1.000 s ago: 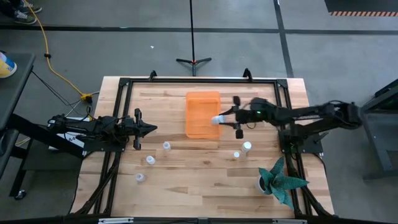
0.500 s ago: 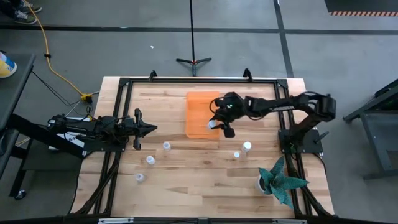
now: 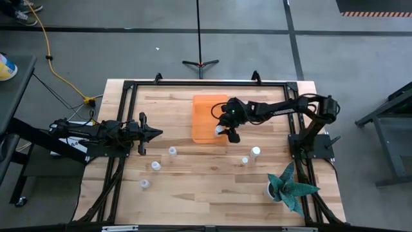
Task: Pick and place pill bottles into a basket
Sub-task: Put the top right white medicine bottle into the orange bin, then put the right white medicine bottle into the orange bin
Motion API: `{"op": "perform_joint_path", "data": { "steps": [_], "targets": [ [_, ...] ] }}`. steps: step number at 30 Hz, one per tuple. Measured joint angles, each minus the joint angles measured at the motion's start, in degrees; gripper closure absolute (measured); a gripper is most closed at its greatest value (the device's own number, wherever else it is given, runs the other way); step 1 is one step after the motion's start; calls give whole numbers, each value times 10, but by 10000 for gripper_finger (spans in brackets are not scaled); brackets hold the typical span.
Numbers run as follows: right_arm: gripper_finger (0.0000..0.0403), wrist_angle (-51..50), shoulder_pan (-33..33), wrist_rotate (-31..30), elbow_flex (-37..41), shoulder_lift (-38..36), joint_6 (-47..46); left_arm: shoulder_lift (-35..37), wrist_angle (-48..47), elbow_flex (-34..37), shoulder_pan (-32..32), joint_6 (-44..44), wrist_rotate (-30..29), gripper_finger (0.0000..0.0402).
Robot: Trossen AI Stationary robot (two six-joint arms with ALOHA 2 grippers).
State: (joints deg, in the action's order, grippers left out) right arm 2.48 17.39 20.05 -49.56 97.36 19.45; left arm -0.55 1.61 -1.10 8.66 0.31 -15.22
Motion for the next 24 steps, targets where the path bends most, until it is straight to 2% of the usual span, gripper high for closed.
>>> {"op": "perform_joint_path", "data": {
  "steps": [5, 10, 17, 24],
  "targets": [
    [158, -17, 1, -2, -16, -7, -14, 0, 0, 0, 0, 0, -1, 355],
    [108, -84, 2, -1, -57, -11, 9, 0, 0, 0, 0, 0, -1, 355],
    [102, -305, 11, 1, -146, -51, 32, 0, 0, 0, 0, 0, -1, 355],
    [102, -484, 9, 0, -149, -78, -1, 0, 0, 0, 0, 0, -2, 355]
  ]
}}
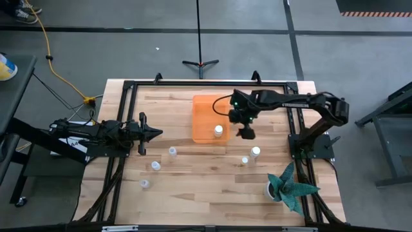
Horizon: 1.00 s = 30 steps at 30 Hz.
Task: Pick and place pill bottles into a basket
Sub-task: Put the right white medicine bottle into the orange bin
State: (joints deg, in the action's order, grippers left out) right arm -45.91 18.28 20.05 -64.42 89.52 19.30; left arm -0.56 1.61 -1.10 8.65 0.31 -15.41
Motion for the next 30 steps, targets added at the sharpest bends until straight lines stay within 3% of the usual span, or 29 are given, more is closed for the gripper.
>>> {"op": "perform_joint_path", "data": {
  "steps": [7, 14, 30],
  "targets": [
    [103, -90, -52, -11, 0, 0, -54, 0, 0, 0, 0, 0, -2, 355],
    [103, -173, -115, -105, 0, 0, -116, 0, 0, 0, 0, 0, -3, 355],
    [103, -184, -201, -109, 37, 0, -179, 0, 0, 0, 0, 0, -3, 355]
  ]
}}
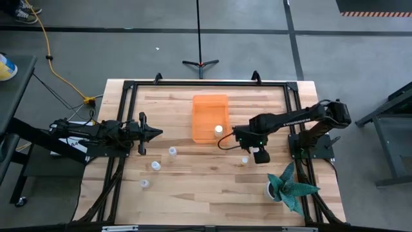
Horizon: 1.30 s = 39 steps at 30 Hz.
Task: Pick and place pill bottles into a basket
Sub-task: Put the right white medicine bottle into the orange bin
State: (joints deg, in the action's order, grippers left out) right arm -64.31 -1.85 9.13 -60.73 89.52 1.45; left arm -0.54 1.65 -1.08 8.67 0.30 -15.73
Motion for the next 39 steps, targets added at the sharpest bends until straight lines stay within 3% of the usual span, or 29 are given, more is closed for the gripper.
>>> {"op": "perform_joint_path", "data": {
  "steps": [17, 26, 36, 39],
  "targets": [
    [109, 52, -5, -25, 36, 0, -27, 0, 0, 0, 0, 0, 0, 355],
    [164, 51, -5, -11, 35, 0, -25, 0, 0, 0, 0, 0, 0, 355],
    [257, 52, -4, -23, 34, 0, -14, 0, 0, 0, 0, 0, 0, 355],
    [258, 52, -4, -26, 34, 0, -10, 0, 0, 0, 0, 0, 0, 355]
  ]
}}
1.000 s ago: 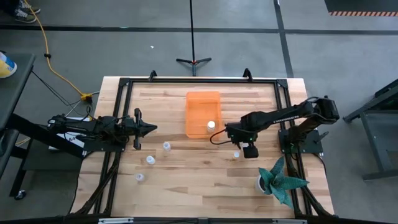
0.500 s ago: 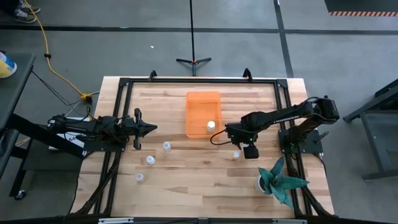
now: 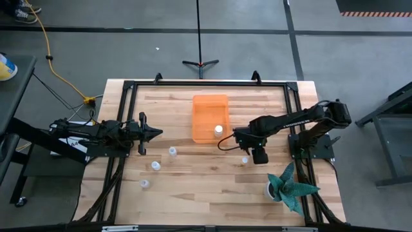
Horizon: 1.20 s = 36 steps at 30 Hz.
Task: Pick and place pill bottles into a basket
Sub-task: Put the right white medicine bottle into the orange bin
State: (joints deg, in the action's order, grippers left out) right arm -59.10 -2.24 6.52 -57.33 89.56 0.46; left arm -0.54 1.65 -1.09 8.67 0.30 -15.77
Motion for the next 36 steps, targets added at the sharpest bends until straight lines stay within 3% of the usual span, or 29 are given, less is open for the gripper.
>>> {"op": "perform_joint_path", "data": {
  "steps": [9, 15, 23, 31, 36],
  "targets": [
    [230, -22, 1, -7, -45, 0, 43, 0, 0, 0, 0, 0, 0, 355],
    [259, -43, 12, -65, -107, 0, 92, 0, 0, 0, 0, 0, 0, 355],
    [259, -21, 71, -78, -206, 0, 178, 0, 0, 0, 0, 0, 0, 355],
    [253, 91, 137, -33, -241, 10, 292, 0, 0, 0, 0, 0, 0, 355],
    [258, 119, 169, -24, -240, 53, 331, 0, 0, 0, 0, 0, 0, 355]
  ]
}}
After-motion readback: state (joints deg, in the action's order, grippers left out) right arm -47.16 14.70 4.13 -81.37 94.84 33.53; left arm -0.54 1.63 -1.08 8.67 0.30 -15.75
